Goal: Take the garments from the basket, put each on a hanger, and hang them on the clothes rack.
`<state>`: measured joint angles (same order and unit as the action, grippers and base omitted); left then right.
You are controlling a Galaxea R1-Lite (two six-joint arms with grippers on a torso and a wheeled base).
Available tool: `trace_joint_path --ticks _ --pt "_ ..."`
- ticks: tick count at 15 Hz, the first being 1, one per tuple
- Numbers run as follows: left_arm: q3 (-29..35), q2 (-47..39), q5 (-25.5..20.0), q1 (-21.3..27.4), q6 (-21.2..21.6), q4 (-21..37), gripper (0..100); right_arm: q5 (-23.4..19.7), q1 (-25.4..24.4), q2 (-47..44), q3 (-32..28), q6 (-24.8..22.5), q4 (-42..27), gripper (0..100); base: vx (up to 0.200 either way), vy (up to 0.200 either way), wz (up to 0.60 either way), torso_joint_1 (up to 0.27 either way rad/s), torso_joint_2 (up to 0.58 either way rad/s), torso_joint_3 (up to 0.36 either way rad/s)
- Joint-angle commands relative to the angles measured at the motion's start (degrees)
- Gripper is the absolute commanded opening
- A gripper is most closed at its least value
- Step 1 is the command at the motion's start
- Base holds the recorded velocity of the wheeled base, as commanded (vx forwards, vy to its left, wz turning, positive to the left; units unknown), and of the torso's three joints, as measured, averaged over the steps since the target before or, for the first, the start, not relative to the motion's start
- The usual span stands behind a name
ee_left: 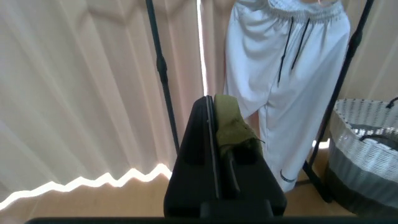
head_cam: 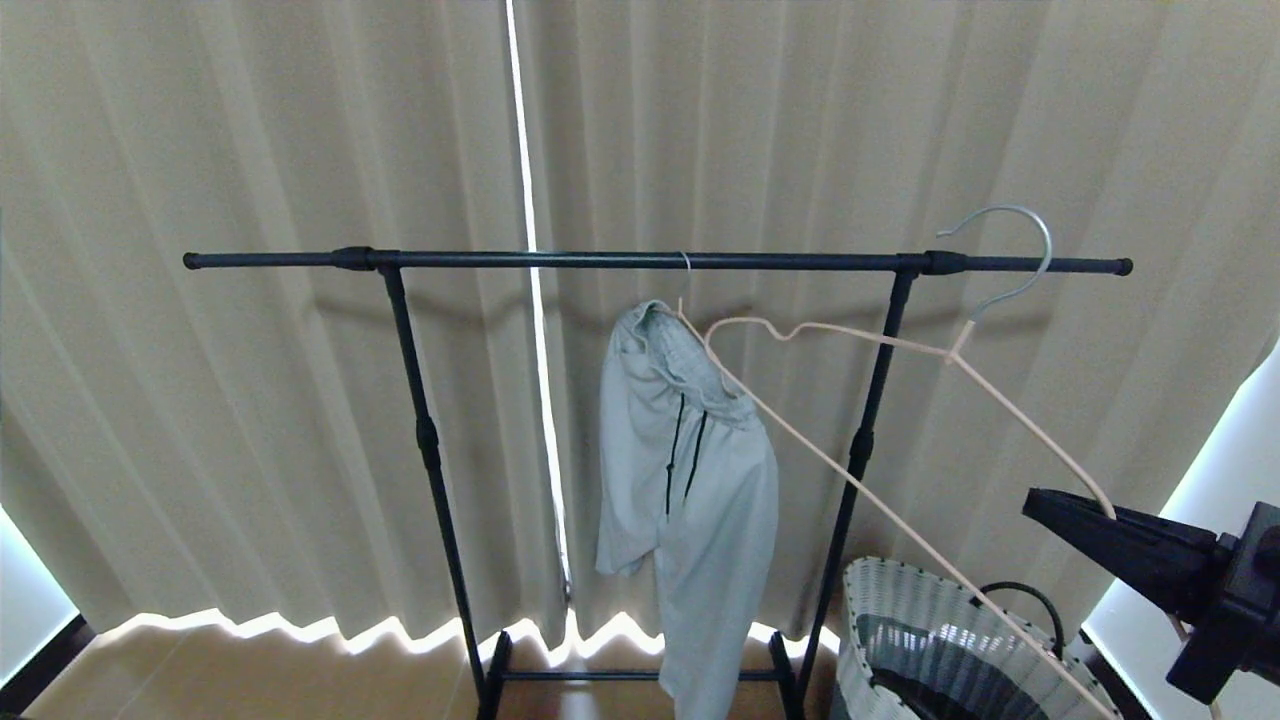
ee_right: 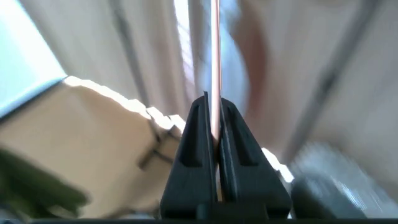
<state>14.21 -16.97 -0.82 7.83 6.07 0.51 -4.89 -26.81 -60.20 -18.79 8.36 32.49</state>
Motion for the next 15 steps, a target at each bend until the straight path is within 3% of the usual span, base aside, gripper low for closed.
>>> trace_joint_path --ticks 1,5,8,11,13,15 --pt "10.83 -16.87 0.03 -0.09 -0.09 0.72 0 -1.97 0.00 -0.62 -2.40 -0.01 0.03 0 0.000 0.000 0.00 0.000 0.00 0.000" --pt "26.83 -37.87 0.11 0.96 -0.09 -0.16 0 -9.61 0.00 -5.90 -4.77 0.60 4.69 0 0.000 0.000 0.00 0.000 0.00 0.000" --pt "33.60 -47.72 1.34 4.92 -0.27 -0.16 0 -13.30 -0.18 -13.02 -3.45 0.87 8.03 0 0.000 0.000 0.00 0.000 0.00 0.000" --pt "37.11 -54.75 2.84 7.91 -0.27 -0.16 0 -14.01 -0.61 -18.38 0.50 0.78 18.14 0 0.000 0.000 0.00 0.000 0.00 0.000" --pt "40.19 -58.97 4.51 9.05 -0.27 -0.25 0 -14.45 -5.01 -19.70 2.09 0.87 19.81 0 0.000 0.000 0.00 0.000 0.00 0.000" --pt "43.97 -63.27 9.52 10.10 -1.68 -0.25 0 -14.27 -11.07 -19.70 2.88 1.92 19.98 0 0.000 0.000 0.00 0.000 0.00 0.000"
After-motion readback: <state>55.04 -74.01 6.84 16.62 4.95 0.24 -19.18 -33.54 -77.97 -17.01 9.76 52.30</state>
